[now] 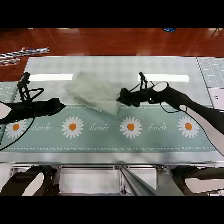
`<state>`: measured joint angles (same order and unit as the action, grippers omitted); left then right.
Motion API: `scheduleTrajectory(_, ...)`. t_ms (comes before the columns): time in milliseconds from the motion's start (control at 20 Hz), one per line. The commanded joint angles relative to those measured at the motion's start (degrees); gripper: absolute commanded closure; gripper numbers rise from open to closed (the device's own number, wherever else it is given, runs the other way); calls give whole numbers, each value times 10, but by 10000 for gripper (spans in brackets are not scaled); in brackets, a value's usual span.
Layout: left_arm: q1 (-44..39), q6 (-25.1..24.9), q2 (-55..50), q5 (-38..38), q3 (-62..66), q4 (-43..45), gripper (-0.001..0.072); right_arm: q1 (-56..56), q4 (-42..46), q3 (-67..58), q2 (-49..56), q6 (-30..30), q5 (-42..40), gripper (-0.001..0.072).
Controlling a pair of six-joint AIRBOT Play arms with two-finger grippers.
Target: Fold the shirts.
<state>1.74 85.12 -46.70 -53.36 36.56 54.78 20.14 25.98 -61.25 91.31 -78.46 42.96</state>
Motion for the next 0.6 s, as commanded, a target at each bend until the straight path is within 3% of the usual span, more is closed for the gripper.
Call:
scheduleTrajectory(0, 0, 0, 0, 0, 0, 0, 688, 6, 17, -120, 6, 2, 40, 689)
scheduleTrajectory(350, 0, 0, 0, 0, 0, 0, 688, -49, 206, -437, -1, -114, 195, 689)
scheduleTrajectory(550, 0, 0, 0, 0, 0, 0, 688, -141, 252, -517, -27, -155, 281, 689)
